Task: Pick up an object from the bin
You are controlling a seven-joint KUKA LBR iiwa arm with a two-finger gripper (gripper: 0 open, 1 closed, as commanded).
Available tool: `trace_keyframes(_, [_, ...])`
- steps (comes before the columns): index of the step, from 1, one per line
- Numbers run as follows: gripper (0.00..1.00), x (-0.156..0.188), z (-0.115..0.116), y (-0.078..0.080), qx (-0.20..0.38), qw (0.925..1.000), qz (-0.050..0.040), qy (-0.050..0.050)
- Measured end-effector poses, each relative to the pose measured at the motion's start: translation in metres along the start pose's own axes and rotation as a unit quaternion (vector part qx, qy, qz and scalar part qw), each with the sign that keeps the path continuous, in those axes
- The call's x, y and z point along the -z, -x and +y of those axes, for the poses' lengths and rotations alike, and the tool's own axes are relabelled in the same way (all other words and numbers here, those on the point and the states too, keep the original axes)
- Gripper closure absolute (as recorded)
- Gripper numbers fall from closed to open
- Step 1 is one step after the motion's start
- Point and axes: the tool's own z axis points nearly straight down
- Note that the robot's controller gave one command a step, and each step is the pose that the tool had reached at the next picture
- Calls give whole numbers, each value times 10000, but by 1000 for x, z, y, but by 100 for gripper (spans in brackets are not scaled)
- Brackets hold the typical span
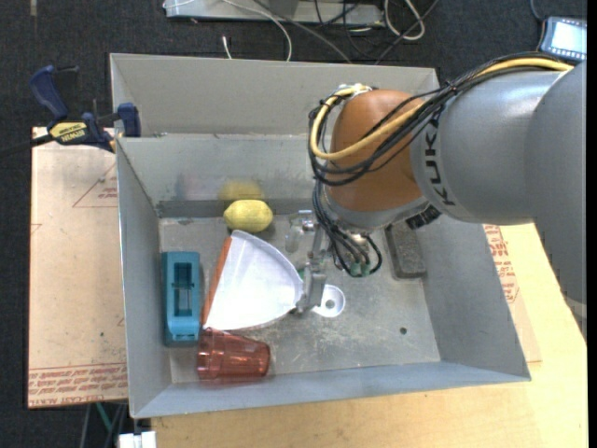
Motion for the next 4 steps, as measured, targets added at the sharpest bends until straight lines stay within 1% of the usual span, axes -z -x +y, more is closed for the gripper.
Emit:
trace_keyframes(1, [0,4,0,2,-16,10000,-34,3])
trace_keyframes(2, [0,-69,0,-28,351,9994,-63,15])
trace_keyframes(3, [0,-69,7,-25,996,9950,-116,8])
trace_keyframes(4, [0,-70,57,-15,1247,9922,-77,14])
